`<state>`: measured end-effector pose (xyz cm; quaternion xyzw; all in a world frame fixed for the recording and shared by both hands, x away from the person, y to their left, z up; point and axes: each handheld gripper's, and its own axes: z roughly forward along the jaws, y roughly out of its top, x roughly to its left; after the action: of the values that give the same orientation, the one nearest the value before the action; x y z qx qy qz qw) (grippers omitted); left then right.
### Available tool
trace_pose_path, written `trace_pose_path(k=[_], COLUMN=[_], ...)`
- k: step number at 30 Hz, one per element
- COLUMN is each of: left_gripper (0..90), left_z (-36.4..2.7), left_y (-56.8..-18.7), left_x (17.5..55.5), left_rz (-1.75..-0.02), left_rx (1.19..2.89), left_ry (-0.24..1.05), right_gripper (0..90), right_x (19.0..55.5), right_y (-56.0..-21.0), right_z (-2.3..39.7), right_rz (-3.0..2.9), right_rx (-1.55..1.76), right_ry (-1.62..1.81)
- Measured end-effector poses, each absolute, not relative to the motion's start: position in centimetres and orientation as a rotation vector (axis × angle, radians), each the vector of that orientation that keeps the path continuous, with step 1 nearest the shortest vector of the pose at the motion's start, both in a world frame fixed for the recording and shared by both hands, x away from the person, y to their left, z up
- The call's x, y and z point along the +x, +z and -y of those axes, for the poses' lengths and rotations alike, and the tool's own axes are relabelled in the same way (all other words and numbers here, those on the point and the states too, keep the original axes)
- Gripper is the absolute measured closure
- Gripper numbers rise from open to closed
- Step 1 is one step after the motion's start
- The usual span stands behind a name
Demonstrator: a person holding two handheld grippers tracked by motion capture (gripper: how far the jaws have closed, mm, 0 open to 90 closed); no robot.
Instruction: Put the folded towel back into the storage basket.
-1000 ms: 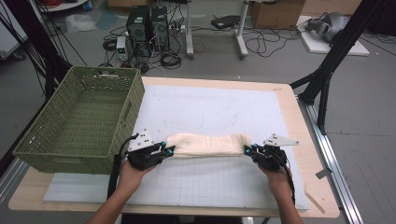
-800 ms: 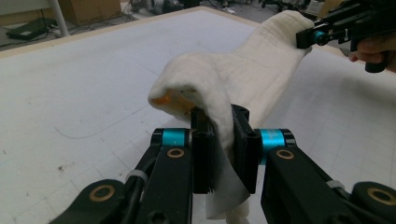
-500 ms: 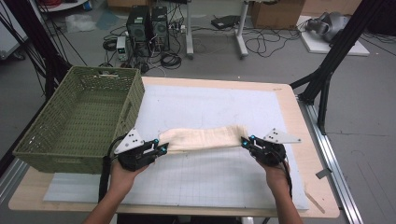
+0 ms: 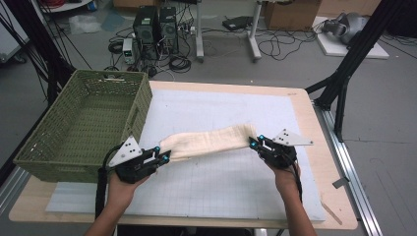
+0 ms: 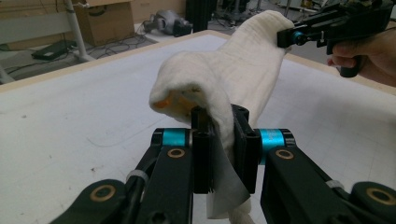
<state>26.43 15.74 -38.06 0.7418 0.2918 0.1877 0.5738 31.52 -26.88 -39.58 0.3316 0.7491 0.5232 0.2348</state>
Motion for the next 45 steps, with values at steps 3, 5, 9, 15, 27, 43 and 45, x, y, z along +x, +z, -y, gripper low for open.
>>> trace_pose_path(k=[3,5,9,15,27,43,45], left_gripper=[80.5,80.5,80.5,80.5,80.5,80.6,80.7], left_z=[-16.0,-16.3,-17.0,-18.4,-20.9,-23.3,-23.4], left_y=[-37.8,-37.6,-36.9,-35.7,-34.2,-33.2,-33.2], left_x=[26.3,26.1,25.9,25.7,25.4,24.5,24.4], left_rz=[-0.684,-0.687,-0.693,-0.701,-0.725,-0.783,-0.788], left_rx=[1.733,1.721,1.695,1.645,1.570,1.523,1.523], left_ry=[0.449,0.460,0.487,0.523,0.567,0.619,0.625], right_gripper=[81.5,81.5,81.6,81.6,81.6,81.5,81.5], right_x=[31.6,31.9,32.5,33.8,36.8,40.0,40.4], right_y=[-39.0,-38.5,-37.4,-35.5,-32.0,-29.5,-29.1], right_z=[26.5,26.3,25.5,24.1,20.7,16.4,15.6], right_rz=[-2.052,-2.038,-2.035,-2.038,-2.026,-2.031,-2.036], right_rx=[0.889,0.873,0.854,0.794,0.710,0.660,0.648], right_ry=[1.439,1.454,1.469,1.483,1.554,1.599,1.592])
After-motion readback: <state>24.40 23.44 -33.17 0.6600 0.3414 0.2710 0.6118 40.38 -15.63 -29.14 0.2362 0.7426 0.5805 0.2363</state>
